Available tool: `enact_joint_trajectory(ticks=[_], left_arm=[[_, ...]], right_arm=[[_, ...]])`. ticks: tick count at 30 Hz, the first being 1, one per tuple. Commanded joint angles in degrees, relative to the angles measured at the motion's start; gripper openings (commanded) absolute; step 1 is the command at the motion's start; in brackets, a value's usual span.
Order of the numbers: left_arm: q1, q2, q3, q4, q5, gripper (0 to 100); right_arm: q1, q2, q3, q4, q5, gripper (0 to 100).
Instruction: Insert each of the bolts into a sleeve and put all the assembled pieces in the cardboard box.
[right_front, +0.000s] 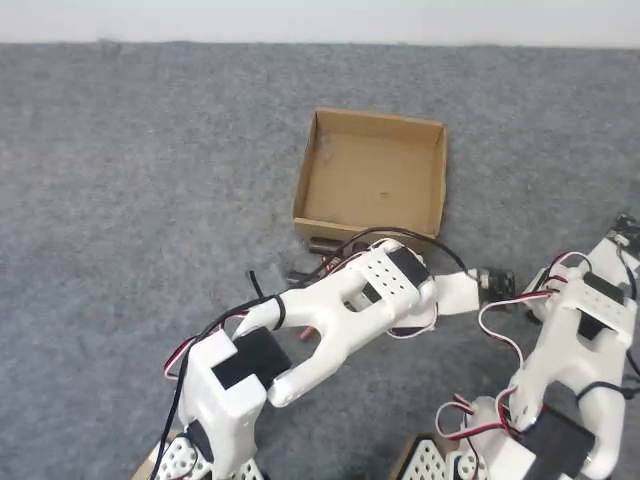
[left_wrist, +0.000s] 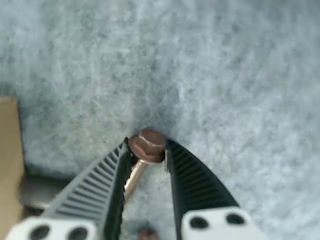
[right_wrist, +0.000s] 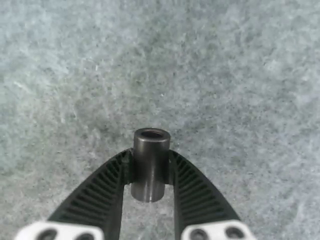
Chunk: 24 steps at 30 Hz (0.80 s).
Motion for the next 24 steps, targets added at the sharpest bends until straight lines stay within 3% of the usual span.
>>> enact_joint_trajectory(ticks=[1,6,13,20,24], left_arm=[[0.7,-4.0,-2.3,1.1,16.3,1],[-2.3,-8.4,-4.1,1.0,27.8,1],[-9.9,-12.2,-6.8,1.2,37.8,2],[-12.8,-18.9,-6.9,4.0,41.8,2],[-18.2,-20.7,-6.6,4.0,43.5,2]], right_arm=[[-0.4,-3.0,-0.4,-1.1,-0.4,0.6],[-0.4,-3.0,-0.4,-1.1,-0.4,0.6],[-0.4,-3.0,-0.4,-1.1,-0.5,0.6],[-0.5,-3.0,-0.4,-1.2,-0.5,0.6],[-0.5,-3.0,-0.4,-1.2,-0.5,0.6]])
